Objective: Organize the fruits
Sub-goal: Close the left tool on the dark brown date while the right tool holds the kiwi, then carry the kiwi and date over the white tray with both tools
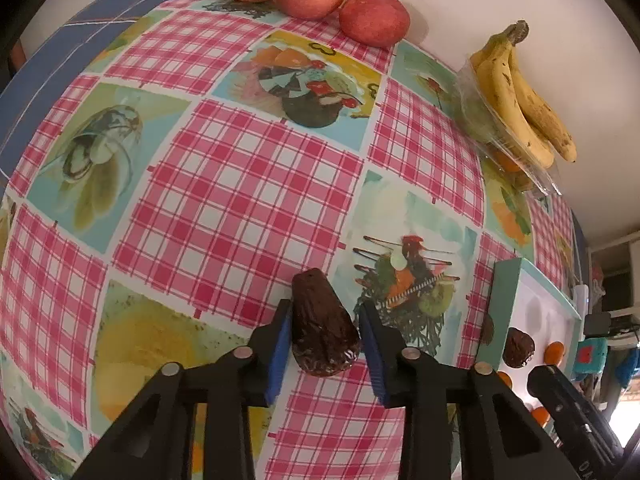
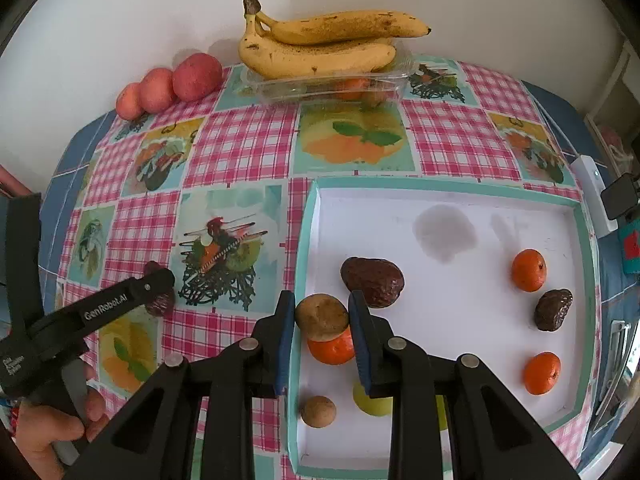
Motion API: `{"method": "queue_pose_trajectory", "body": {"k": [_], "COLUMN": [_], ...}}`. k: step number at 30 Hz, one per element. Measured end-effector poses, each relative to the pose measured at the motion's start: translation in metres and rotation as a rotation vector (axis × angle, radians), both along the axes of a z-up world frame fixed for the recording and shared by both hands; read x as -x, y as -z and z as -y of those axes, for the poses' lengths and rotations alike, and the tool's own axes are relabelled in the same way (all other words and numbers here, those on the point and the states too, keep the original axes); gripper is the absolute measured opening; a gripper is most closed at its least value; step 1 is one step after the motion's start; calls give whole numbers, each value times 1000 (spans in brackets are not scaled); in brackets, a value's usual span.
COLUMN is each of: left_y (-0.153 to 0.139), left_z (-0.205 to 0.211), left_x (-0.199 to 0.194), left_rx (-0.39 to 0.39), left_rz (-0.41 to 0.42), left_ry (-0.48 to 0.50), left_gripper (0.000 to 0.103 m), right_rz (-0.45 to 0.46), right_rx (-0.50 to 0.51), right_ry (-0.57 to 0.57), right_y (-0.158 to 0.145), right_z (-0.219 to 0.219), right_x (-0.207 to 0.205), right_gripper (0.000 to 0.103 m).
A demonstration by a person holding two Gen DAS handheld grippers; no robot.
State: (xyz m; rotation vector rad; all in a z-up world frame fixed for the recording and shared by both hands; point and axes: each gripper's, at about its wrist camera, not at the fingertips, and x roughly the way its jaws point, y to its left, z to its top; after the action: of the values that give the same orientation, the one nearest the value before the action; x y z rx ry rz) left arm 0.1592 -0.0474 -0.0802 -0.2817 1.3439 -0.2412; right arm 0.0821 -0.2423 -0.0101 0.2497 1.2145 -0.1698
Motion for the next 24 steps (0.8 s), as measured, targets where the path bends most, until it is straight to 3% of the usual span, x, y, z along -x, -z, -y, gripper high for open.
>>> {"method": "queue_pose_trajectory", "body": {"k": [13, 24], "left_y": [-30, -90], "left_z": [-11, 6], "left_x": [15, 29], "left_rx": [23, 46], "left_rz": [47, 183], "left_ry": [-41, -8], "left_gripper": [34, 34], "right_rz": [70, 130], "right_rx": [-61, -67], "right_ry": [35, 146], "right_y": [-28, -51], "right_z": [18, 71], "right_x": [13, 37], "right_gripper": [28, 28]}}
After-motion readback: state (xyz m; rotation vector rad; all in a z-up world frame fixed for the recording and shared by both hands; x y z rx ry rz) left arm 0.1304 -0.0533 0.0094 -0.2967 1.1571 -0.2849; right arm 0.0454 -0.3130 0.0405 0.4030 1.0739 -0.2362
